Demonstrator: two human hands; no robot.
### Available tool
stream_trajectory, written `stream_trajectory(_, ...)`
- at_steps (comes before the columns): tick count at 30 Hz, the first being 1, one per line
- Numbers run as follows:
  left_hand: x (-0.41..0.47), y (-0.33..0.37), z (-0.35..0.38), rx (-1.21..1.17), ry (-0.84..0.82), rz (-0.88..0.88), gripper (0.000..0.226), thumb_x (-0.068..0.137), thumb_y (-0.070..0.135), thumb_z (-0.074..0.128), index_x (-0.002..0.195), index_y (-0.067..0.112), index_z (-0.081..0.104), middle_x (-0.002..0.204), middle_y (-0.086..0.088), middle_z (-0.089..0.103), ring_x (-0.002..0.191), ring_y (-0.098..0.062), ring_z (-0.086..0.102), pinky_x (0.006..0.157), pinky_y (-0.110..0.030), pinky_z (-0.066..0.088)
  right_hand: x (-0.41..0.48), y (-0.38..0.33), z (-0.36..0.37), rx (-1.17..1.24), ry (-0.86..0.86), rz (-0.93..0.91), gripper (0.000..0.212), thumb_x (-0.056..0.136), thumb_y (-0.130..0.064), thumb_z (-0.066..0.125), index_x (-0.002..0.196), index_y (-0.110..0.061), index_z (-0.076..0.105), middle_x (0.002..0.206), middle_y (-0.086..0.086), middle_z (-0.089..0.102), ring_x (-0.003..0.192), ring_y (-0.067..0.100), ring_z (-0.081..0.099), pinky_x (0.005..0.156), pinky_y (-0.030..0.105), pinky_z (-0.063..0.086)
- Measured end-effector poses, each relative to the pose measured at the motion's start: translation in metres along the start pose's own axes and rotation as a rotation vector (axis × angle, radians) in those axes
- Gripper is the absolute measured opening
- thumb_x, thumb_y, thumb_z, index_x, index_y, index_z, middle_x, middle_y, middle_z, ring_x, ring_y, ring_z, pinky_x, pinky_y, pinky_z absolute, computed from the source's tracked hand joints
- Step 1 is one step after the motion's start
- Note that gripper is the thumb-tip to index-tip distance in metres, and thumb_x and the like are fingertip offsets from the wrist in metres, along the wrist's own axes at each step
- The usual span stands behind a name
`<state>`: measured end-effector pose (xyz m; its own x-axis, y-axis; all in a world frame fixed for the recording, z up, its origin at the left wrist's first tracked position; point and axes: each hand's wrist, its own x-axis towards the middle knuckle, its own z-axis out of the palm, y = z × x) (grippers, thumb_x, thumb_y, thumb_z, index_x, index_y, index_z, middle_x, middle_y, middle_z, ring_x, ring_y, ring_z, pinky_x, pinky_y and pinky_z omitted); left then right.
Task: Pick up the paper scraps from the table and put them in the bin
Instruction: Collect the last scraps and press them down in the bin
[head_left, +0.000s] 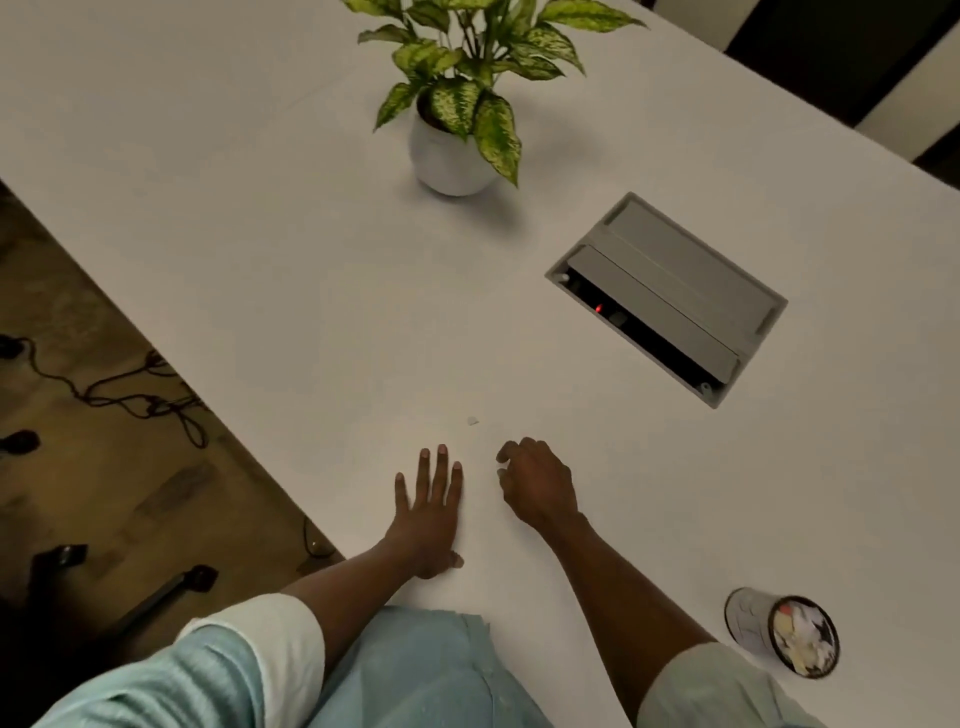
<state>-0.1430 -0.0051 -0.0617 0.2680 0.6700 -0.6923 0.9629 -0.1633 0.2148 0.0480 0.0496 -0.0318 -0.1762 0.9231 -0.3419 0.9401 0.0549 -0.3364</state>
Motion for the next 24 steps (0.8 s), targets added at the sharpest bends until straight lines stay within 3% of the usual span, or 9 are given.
stream_trajectory(6, 0.007, -0.004, 0.009, 0.017, 0.015, 0.003, 0.142, 0.084, 0.059, 0.077, 0.155, 0.012, -0.036, 0.152, -0.014, -0.057, 0.138, -0.039, -0.057, 0.119, -0.074, -0.014, 0.049, -0.017, -0.004, -0.071, -0.051, -0.082, 0.023, 0.099, -0.024, 0.055, 0.121, -0.021, 0.06, 0.118, 0.001, 0.061, 0.115, 0.024, 0.057, 0.085, 0.038, 0.052)
stream_trajectory(12, 0.004, -0.009, 0.008, 0.037, 0.028, 0.027, 0.143, 0.082, 0.059, 0.079, 0.156, 0.014, -0.036, 0.156, -0.014, -0.054, 0.144, -0.039, -0.049, 0.121, -0.07, -0.015, 0.082, -0.035, -0.009, -0.121, -0.049, -0.18, 0.031, 0.1, -0.015, 0.054, 0.13, -0.01, 0.055, 0.126, 0.009, 0.057, 0.118, 0.029, 0.054, 0.089, 0.043, 0.054)
stream_trajectory(19, -0.002, -0.027, 0.002, 0.061, 0.052, 0.079, 0.141, 0.083, 0.05, 0.083, 0.158, 0.021, -0.034, 0.16, -0.007, -0.05, 0.149, -0.032, -0.043, 0.127, -0.059, -0.013, 0.099, -0.057, -0.002, -0.208, -0.041, -0.207, 0.024, 0.098, -0.001, 0.046, 0.118, -0.004, 0.06, 0.118, 0.012, 0.056, 0.106, 0.029, 0.055, 0.079, 0.039, 0.055)
stream_trajectory(24, -0.001, -0.029, 0.003, 0.037, 0.058, 0.093, 0.138, 0.085, 0.05, 0.081, 0.158, 0.022, -0.033, 0.16, -0.005, -0.05, 0.149, -0.031, -0.044, 0.128, -0.059, -0.012, 0.096, -0.058, 0.006, -0.139, -0.034, -0.149, 0.026, 0.096, 0.003, 0.043, 0.108, -0.005, 0.064, 0.11, 0.012, 0.062, 0.1, 0.029, 0.06, 0.081, 0.038, 0.053)
